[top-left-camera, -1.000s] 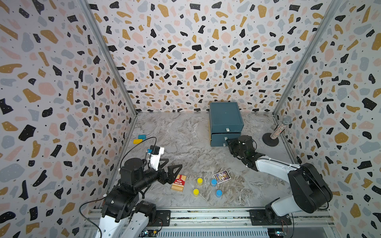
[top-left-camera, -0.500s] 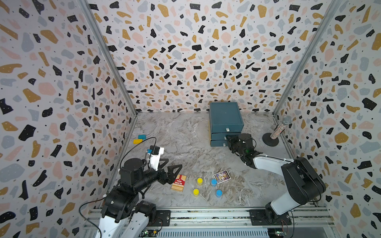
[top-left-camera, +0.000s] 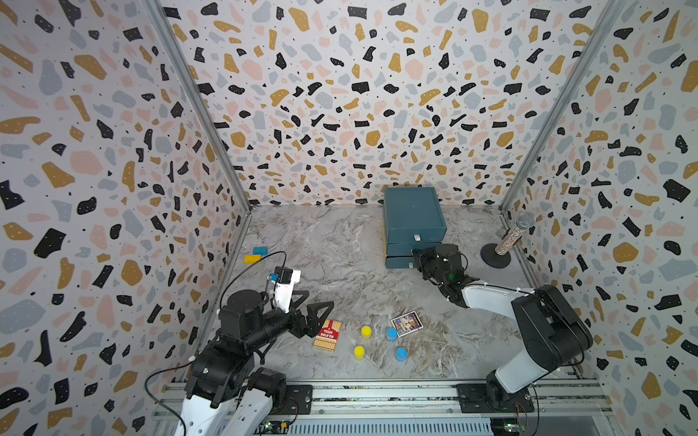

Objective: Put the paint cans in the drawer according to color
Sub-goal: Open the drawer in the storage box.

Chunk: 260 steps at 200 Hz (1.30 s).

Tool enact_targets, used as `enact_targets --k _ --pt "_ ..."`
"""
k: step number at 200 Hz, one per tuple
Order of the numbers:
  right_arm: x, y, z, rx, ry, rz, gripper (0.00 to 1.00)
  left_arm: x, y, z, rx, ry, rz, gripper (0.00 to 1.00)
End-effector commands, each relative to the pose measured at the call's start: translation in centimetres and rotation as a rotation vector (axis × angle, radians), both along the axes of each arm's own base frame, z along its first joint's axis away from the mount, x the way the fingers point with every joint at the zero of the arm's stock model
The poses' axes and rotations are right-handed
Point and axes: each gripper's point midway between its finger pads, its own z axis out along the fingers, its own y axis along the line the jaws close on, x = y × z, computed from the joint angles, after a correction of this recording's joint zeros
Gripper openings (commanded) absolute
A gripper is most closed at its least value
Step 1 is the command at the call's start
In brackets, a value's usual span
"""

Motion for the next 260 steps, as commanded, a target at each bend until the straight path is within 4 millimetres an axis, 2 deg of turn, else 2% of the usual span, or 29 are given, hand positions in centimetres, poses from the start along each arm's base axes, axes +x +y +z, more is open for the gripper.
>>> enact_targets --k 1,24,50,81,129,170,204,260 --pt "0.9 0.1 1.6 0.011 -0.048 -0.008 0.05 0.2 0.0 0.4 -0.005 -0.025 0.002 0.98" --pt "0.5 0.0 1.7 0.007 -0.043 -0.006 0.0 0.2 0.0 0.3 -0.004 -0.024 0.002 0.98" --pt "-0.5 -0.5 1.7 -0.006 -0.025 -0.002 0.0 0.2 0.0 0.3 -0.003 -0.022 0.004 0.98" --pt "-2.6 -0.8 1.6 -0.012 -0.003 0.029 0.0 0.2 0.0 0.3 -0.003 -0.023 0.004 0.98" --pt "-6.8 -0.8 0.7 -0.029 0.051 0.118 0.0 0.2 0.0 0.3 -0.004 -0.024 0.003 0.98" --pt "-9.3 -1.2 1.6 -0.05 0.043 0.15 0.0 0.2 0.1 0.3 -0.002 -0.022 0.007 0.98" --pt "-10.6 -1.5 2.1 -0.071 0.048 0.17 0.0 0.3 0.1 0.2 -0.001 -0.022 0.01 0.98" --pt "-11.7 -1.2 0.6 -0.069 0.093 0.203 0.0 0.3 0.1 0.2 -0.001 -0.021 0.01 0.98"
